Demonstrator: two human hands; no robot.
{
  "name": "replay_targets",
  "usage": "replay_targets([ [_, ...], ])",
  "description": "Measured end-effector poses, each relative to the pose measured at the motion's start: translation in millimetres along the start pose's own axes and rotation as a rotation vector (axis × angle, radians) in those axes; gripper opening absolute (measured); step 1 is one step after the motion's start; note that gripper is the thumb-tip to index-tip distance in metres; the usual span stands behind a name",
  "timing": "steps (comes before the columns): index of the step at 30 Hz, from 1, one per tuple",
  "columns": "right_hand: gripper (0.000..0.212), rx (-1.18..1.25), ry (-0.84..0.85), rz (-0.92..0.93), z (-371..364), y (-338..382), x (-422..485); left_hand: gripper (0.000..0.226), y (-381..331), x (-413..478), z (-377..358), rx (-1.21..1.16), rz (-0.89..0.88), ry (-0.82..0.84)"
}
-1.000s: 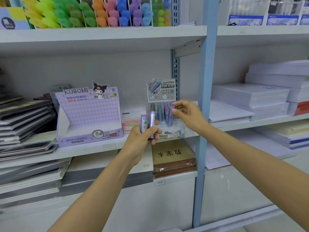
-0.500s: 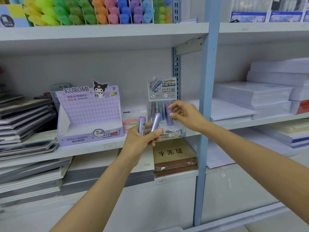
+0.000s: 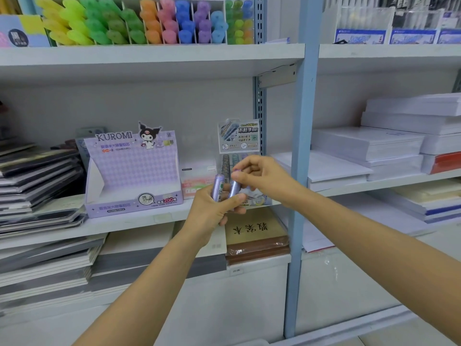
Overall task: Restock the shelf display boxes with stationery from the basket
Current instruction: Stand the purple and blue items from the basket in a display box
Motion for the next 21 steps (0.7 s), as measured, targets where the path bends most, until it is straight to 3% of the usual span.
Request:
replay_targets([
  [4, 0.016, 0.152, -0.123, -0.029, 24.5, 3.8, 5.2, 0.030, 0.3, -1.4, 5.9, 0.082, 0.018, -0.021],
  [8, 0.020, 0.107, -0.279, 0.023, 54.9, 2.1, 15.0, 0.047, 6.3, 3.5, 14.9, 0.135, 0.058, -0.044],
  [13, 0.019, -0.078, -0.263, 0.083, 51.9, -7.7, 15.0, 0.035, 14.2, 1.6, 9.4, -0.037, 0.186, -0.001],
  [21, 0.020, -0.111, -0.159, 0.119, 41.3, -11.2, 21.2, 0.020, 9.0, 3.5, 11.9, 0.058, 0.062, -0.002],
])
Point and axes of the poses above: each hand's wrist, its own x-axis towards the middle knuckle, its own z-axis out of the back of the hand, y = z × x, the point moved 10 cm from there along x, towards the middle knuckle, and after that the axes turned 15 degrees about -y, right-handed, at the moved point
